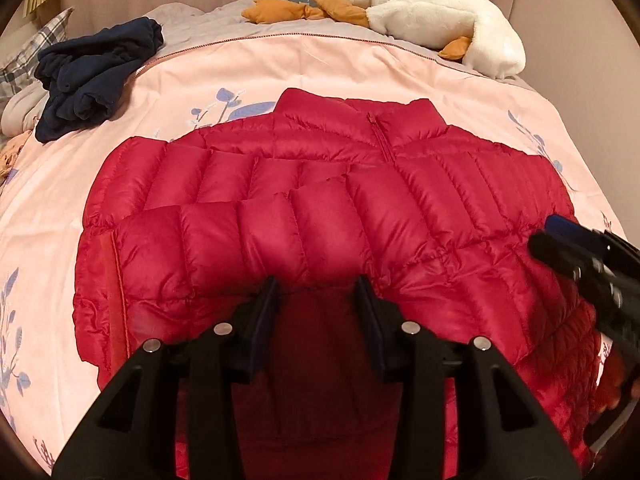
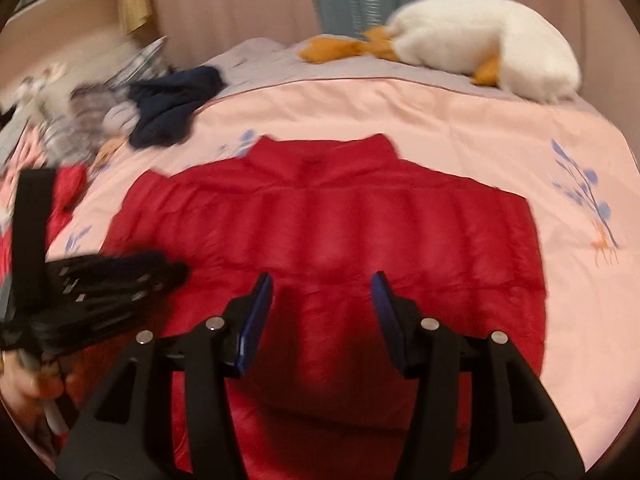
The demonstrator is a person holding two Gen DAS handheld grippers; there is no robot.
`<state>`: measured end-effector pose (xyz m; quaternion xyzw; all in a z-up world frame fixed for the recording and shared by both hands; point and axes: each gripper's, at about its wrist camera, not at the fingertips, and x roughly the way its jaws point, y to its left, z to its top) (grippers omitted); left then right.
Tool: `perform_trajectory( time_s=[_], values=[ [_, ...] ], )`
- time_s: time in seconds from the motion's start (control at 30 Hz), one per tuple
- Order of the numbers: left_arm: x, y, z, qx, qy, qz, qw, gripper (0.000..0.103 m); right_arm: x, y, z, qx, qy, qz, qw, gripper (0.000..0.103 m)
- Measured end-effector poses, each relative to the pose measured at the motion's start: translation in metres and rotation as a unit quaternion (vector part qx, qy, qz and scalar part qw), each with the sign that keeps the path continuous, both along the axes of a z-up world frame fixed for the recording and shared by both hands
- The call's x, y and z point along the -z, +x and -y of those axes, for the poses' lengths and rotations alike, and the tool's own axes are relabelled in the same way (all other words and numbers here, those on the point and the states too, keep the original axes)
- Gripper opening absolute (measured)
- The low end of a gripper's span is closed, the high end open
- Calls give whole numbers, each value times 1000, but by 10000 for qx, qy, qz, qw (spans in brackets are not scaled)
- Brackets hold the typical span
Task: Fold large clothes
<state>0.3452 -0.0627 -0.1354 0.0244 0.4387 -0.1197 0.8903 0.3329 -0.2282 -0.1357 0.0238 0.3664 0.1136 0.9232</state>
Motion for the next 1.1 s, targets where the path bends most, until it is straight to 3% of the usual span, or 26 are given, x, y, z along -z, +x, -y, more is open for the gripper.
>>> perform_trajectory(
  time_s=[0.17,0.33,0.4,0.5,0.63,0.73,0.83,0.93,1.1],
  values=[
    [3,1,2,-61,20,-21,10000,42,31,7,-25,-100,-692,-312,9971,56],
    [3,1,2,-67,-1,-24,10000,42,19,11,-13,-107,-372,-586,9975,54],
    [4,2,1,-57,-31,-28,10000,42,3,8,-1,-39,-171,-342,9993,55],
    [5,2,1,-53,-51,-16,10000,42,-12,14,18,468,-384,-59,9981,60],
    [6,2,1,-23,-39,4,10000,42,-2,41,51,1226,-280,-293,9916,60],
    [6,2,1,16,-8,13,10000,43,16,55,62,1453,-366,-529,9873,61],
    [6,3,2,39,0,19,10000,43,34,58,66,1485,-276,-689,9861,62],
    [6,4,3,31,1,10,10000,43,31,57,70,1489,-261,-706,9860,62],
    [7,5,3,25,-11,-6,10000,43,8,40,65,1362,-343,-277,9897,61]
  ],
)
